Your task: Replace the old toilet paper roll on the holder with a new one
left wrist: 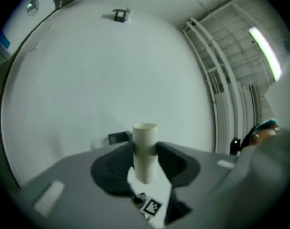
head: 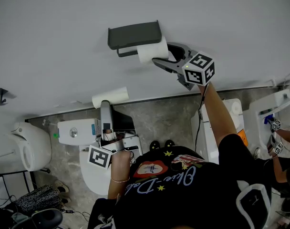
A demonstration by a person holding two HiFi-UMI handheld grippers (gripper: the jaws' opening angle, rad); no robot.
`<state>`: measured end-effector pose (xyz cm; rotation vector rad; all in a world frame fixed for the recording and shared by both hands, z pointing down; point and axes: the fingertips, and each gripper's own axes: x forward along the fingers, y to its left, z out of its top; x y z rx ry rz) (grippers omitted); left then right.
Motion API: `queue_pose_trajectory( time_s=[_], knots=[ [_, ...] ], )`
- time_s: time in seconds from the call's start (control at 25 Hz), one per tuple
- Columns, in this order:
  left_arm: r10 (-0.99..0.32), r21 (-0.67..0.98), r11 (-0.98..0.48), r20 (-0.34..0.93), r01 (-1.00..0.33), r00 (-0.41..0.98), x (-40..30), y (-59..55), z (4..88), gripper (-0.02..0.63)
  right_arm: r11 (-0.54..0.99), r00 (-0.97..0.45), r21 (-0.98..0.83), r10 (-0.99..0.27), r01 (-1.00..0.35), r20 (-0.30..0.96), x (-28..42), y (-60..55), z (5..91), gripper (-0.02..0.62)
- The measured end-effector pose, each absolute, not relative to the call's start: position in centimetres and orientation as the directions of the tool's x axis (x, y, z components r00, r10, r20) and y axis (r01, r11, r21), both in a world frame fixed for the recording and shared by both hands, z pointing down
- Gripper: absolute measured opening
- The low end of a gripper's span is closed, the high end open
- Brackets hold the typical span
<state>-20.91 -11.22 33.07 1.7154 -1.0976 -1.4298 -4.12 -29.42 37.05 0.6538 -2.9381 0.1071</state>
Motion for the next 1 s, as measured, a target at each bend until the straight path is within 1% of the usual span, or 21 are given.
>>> queue_pose_trajectory(
  time_s=[0.44, 0.64, 1.0],
  knots=[
    [-0.895, 0.874, -0.444, -0.443, -0.196, 0.054, -21.1, -11.2, 33.0, 0.147, 0.906, -0.899, -0.045, -0.409, -0.420, 0.159, -6.6, -29.5, 37.3, 0.287],
    [-0.894, 0.873, -0.447, -0.443, -0.194, 0.066, -20.8, -11.1, 33.1, 0.147, 0.892, -0.888, -0.060, -0.436, -0.448, 0.148, -6.9, -29.5, 37.2, 0.288],
    [-0.893, 0.874, -0.451, -0.445, -0.182, 0.075, -20.4, -11.1, 33.0, 0.147, 0.867, -0.842, 0.034, -0.492, -0.498, 0.219, -6.2, -29.3, 37.9, 0.291]
  ],
)
